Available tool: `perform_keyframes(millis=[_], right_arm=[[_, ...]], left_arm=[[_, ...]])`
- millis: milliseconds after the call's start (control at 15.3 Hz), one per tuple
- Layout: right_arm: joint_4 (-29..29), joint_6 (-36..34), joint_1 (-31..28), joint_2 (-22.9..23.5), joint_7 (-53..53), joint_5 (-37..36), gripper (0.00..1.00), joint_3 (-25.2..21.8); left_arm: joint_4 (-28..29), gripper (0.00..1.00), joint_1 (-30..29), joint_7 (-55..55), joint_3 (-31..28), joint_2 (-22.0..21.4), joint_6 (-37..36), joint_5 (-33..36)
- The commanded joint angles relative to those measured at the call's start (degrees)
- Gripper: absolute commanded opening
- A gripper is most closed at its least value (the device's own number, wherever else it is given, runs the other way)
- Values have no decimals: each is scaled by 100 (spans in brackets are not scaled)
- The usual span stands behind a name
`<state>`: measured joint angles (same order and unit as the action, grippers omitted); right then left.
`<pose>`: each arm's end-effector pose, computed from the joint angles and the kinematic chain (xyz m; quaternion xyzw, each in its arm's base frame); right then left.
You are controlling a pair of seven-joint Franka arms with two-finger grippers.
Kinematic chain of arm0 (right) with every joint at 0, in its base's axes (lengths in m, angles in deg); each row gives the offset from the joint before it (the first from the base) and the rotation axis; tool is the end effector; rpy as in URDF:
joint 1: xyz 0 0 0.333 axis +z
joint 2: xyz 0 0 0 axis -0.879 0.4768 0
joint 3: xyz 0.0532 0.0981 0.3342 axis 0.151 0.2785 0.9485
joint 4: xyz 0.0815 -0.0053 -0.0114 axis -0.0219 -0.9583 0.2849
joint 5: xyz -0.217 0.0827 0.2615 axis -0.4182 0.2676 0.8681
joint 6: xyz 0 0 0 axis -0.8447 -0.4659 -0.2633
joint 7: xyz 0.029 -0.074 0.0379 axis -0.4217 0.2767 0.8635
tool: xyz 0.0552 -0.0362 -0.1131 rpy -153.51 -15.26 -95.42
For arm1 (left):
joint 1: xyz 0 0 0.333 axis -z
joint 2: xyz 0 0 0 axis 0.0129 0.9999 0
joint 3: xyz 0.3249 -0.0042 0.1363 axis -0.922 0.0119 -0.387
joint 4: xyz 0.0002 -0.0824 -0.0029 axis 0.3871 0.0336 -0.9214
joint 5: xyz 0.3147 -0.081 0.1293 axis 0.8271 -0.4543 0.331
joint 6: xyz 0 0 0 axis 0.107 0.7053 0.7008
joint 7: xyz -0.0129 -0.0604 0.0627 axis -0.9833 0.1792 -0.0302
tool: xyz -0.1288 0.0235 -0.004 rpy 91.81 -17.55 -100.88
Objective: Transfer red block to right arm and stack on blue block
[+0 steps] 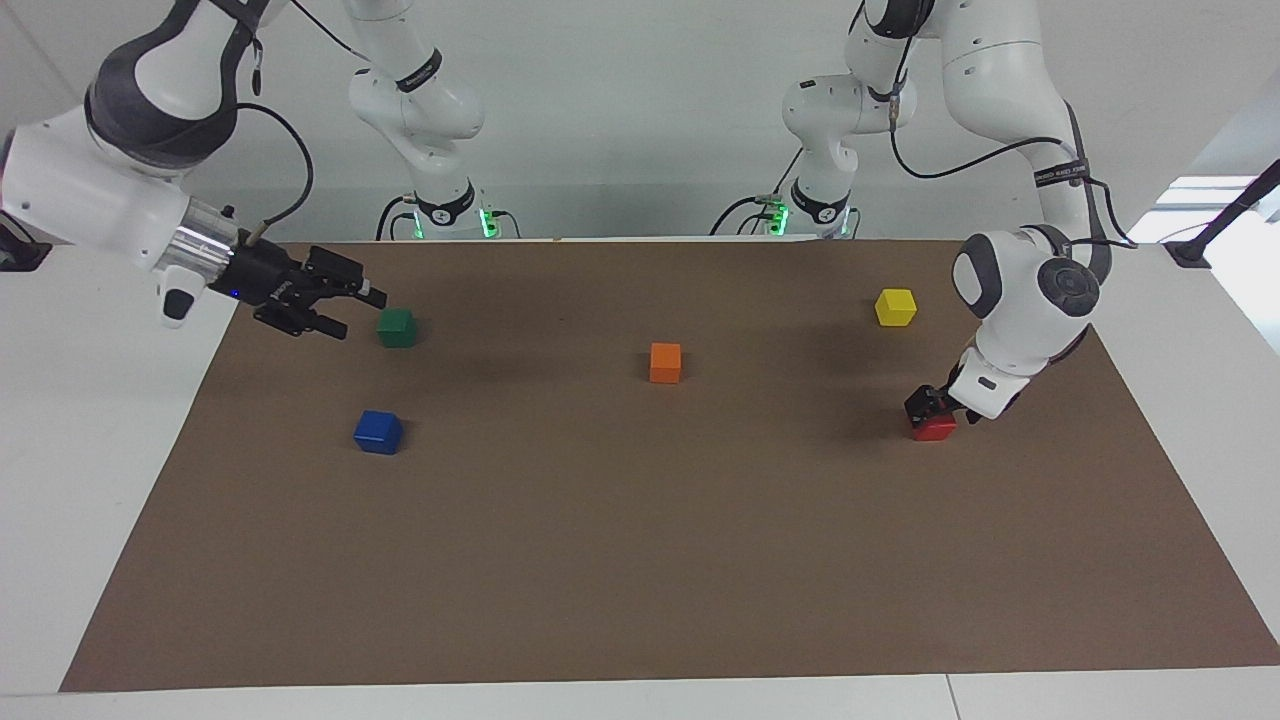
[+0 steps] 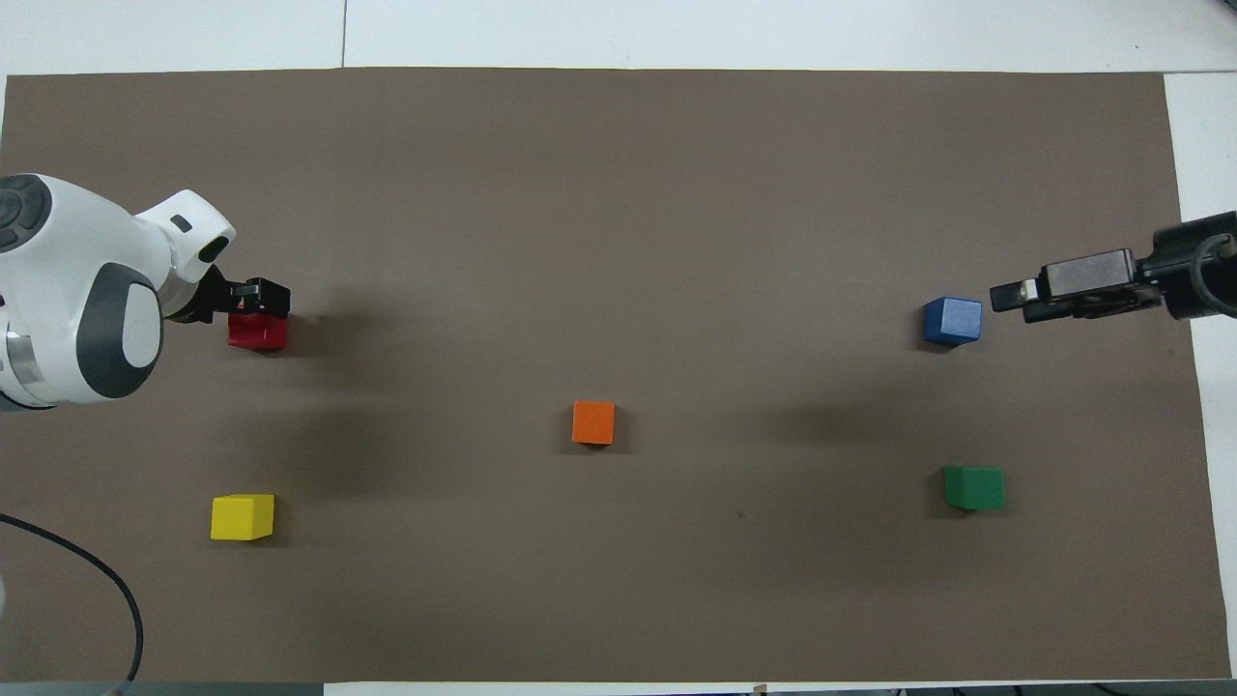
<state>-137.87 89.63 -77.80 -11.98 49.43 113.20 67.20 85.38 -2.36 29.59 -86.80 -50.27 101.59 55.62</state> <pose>0.5265 -0.0275 0.5138 -0.9067 -0.0013 0.0393 0.4200 0.5821 0.0080 0.3641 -0.9997 0.0146 0.0166 0.0047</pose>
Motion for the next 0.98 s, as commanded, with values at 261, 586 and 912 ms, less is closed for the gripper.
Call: perform_keyframes(millis=[261,586,912], right_arm=[[-1357,380,300,220,1156,2466,100,62],[-1718,-392,388,581,1333,3435,100,71],[-1982,-701,783,714,1272,4296,100,71]], left_arm=[[454,79,21,133,-29,-17,582,-24],[419,0,65,-307,-3,-43,364,-94],[-782,0,144,-2472,58,-333,-1777,-1471]])
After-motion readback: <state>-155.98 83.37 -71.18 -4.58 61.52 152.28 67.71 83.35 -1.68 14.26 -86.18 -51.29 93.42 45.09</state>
